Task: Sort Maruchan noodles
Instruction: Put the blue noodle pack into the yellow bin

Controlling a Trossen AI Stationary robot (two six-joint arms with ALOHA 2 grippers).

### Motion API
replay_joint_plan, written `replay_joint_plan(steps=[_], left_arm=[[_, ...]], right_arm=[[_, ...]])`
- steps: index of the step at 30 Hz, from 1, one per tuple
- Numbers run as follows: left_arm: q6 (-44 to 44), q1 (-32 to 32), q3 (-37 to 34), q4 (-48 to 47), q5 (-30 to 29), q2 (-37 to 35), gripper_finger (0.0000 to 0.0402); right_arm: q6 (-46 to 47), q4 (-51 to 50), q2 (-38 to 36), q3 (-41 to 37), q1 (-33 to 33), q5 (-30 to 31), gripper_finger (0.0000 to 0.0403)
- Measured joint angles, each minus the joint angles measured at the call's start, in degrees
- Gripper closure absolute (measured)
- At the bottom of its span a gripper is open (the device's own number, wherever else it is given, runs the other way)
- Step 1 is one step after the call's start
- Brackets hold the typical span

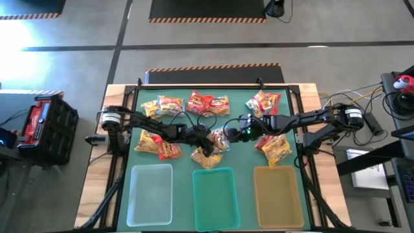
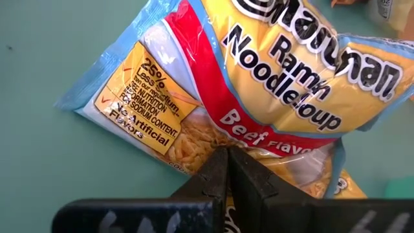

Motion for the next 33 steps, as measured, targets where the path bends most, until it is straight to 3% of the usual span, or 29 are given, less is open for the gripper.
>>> replay_joint_plan(steps=[7,18,33], left_arm=[[0.0,0.0,0.0,0.4,-0.3,0.1,0.0402],[-1.8,0.0,0.0,0.1,-2.4,0.1,0.0402],[-1.8,0.0,0.1,-1.6,-2.2,0.0,0.0402]], right_arm=[[1.2,0.5,0.9,0.0,0.0,2.5,0.0174],[5.3,9.7,10.6,1.0,1.3,1.5,0.0167],[2.2,9.2,5.2,1.1,1.0,4.5,0.0167]])
